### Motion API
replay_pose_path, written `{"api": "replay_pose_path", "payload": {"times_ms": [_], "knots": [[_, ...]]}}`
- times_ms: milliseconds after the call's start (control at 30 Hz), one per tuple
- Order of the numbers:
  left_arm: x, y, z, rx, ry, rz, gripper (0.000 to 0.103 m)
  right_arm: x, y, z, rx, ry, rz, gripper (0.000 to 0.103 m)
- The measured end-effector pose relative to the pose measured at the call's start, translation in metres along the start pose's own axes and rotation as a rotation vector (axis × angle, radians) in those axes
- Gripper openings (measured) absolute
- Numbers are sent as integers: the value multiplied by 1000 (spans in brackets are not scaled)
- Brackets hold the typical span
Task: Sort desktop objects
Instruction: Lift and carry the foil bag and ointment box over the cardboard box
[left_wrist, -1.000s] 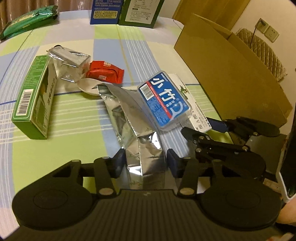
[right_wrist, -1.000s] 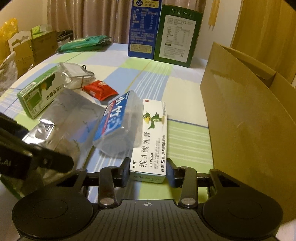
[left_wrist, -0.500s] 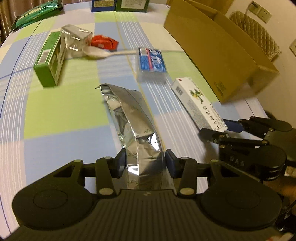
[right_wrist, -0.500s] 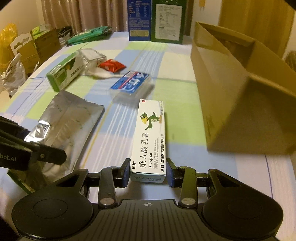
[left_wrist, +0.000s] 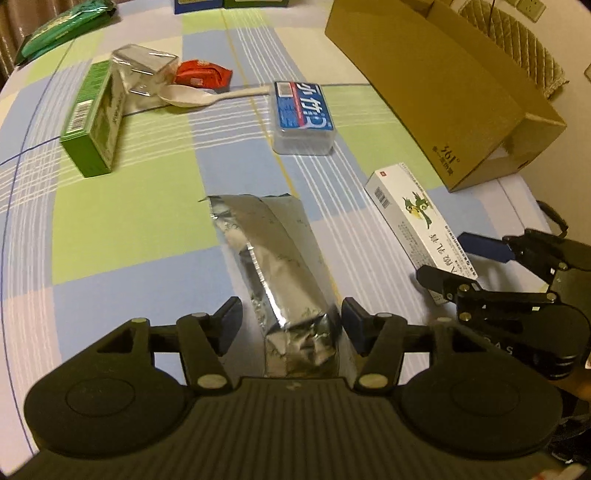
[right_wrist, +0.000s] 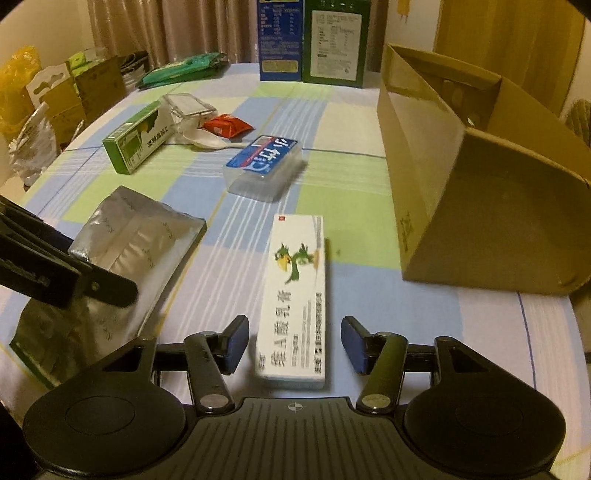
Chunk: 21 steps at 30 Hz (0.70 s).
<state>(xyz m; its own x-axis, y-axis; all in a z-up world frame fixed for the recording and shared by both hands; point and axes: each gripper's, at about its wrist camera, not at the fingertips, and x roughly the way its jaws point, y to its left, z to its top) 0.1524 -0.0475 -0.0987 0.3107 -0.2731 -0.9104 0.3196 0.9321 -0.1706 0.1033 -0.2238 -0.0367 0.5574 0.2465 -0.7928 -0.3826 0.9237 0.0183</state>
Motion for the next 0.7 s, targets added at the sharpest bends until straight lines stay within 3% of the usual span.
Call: {"api": "replay_pose_path", "payload": {"times_ms": [333, 500, 700], "knots": [[18, -18, 3, 107, 56, 68, 54, 15, 2, 0, -25, 0, 12, 53], [14, -19, 3, 142, 52, 75, 38, 17, 1, 1, -24, -4, 14, 53], [9, -17, -1, 148, 52, 70, 35, 18, 0, 3, -13, -7, 13, 51]]}}
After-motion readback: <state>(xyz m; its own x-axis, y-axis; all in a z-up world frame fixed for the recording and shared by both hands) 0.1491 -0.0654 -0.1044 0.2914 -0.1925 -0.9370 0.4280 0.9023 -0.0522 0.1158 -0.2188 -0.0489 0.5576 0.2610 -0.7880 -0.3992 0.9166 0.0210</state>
